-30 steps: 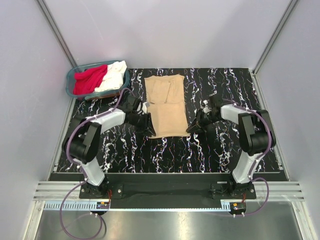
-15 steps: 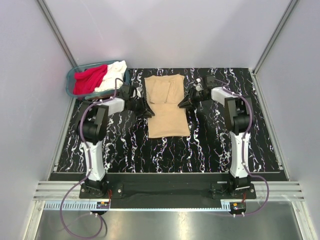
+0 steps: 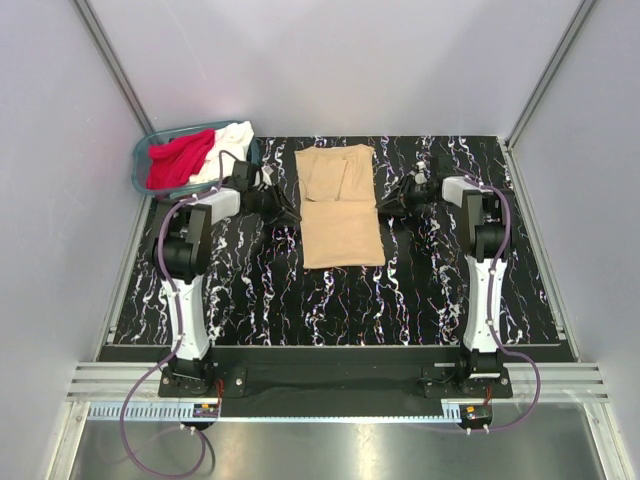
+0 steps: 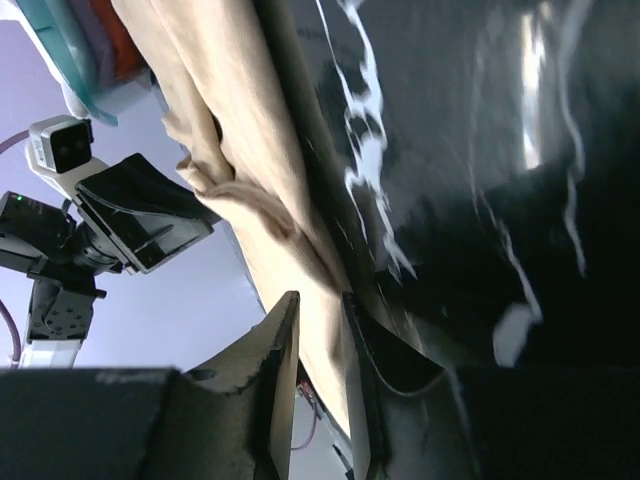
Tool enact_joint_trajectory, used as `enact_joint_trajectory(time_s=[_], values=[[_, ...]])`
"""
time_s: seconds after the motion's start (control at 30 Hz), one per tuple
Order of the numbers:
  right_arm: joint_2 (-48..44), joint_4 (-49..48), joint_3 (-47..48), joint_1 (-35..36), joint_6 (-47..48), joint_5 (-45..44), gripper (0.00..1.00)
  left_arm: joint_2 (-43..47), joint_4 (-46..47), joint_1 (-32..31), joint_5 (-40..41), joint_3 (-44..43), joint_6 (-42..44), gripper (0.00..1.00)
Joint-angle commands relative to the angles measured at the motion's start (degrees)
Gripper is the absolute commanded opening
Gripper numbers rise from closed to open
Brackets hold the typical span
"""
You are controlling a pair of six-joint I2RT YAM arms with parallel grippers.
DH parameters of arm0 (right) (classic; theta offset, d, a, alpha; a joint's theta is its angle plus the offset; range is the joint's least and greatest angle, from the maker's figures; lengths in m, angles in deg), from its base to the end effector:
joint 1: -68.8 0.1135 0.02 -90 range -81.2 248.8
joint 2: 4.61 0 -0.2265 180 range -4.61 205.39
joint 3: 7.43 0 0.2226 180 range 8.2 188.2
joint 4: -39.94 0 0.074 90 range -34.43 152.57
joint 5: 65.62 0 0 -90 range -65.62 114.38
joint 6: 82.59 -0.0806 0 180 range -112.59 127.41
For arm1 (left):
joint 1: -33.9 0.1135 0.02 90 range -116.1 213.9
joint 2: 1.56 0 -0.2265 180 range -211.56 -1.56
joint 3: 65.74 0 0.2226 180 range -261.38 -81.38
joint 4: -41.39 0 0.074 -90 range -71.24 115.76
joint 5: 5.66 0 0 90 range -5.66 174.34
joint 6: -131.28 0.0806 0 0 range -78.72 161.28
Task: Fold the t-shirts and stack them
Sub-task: Fold the tshirt
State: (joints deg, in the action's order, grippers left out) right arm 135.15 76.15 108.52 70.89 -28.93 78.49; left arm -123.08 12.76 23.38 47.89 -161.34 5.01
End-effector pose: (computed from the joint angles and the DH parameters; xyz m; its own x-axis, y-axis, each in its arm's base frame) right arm 0.4545 0.0819 0.0649 -0.9497 0.3130 0.0133 0.1698 0.4787 0.8614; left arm 0.4034 -0.1236 0.0962 -0.9330 -0.3107 -0.1813 -0.0823 0.6749 -0.7333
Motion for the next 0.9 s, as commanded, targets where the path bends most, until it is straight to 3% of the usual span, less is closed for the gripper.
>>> enact_joint_trajectory(time_s=[0.0, 0.2, 0.33, 0.47, 0.63, 0.73, 0.87], values=[[-7.83, -0.28, -3.26, 0.46, -1.01, 1.17, 0.31, 7.94, -0.54, -0.11, -0.82, -0.99, -0.11, 0.38], [-14.96, -0.27, -9.6, 2.66, -0.85, 1.36, 0.33, 12.35, 4.89, -3.18, -1.87, 4.53, -5.02, 0.38], [-12.94, -2.1, -10.84, 3.54, -1.8, 0.12, 0.34, 8.16, 9.92, -5.56, -3.54, 6.75, -9.33, 0.37], [-9.25, -2.38, -11.1, 2.93, -0.15, -0.4, 0.33, 5.41, 10.98, -5.74, -2.93, 9.03, -8.21, 0.36], [-10.03, -1.17, -15.14, 1.25, 1.44, -2.69, 0.33, 4.09, -1.65, -5.04, 2.85, 7.55, 1.62, 0.34], [-16.7, 3.04, -18.48, 1.16, 4.6, -5.15, 0.34, 10.92, -6.86, -4.77, 4.62, 8.5, 7.43, 0.37], [-25.31, 8.59, -22.69, 1.34, 7.33, -7.43, 0.35, 20.25, -9.59, -5.21, 4.28, 11.23, 6.22, 0.4]])
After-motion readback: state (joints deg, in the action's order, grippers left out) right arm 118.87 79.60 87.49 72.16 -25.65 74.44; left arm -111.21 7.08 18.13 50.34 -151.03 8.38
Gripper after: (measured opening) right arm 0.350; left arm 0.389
